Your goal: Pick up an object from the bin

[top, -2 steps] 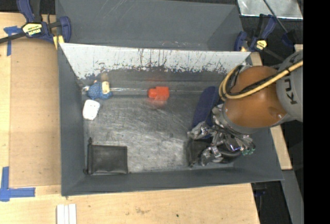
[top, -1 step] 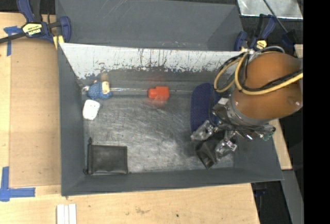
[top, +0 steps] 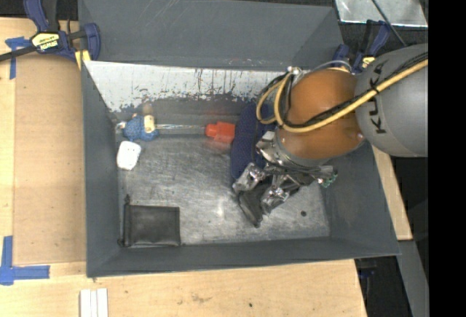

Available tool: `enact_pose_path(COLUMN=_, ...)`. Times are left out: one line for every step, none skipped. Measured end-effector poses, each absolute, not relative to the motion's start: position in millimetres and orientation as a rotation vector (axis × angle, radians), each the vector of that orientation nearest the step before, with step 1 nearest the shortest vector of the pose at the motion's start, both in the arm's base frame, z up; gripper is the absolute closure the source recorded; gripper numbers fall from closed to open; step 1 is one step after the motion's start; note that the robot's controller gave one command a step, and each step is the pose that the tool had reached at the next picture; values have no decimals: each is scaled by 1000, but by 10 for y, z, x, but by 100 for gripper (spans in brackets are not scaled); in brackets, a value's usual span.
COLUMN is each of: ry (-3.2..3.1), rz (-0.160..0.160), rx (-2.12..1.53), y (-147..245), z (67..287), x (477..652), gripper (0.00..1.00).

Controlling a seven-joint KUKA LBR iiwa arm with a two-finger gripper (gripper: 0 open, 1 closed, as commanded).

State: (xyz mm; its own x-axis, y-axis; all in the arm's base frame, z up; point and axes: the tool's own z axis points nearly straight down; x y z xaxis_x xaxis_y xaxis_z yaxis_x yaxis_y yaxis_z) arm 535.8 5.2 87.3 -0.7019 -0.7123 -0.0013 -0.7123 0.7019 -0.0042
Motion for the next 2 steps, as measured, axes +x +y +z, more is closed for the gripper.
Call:
enact_pose_path(ry=2893, rz=0, rx=-1227, y=134, z=980, x=5378, gripper=100)
enact_pose_path(ry=2910, rz=-8, rx=-1196, y=187, z=919, x=5400, gripper=100)
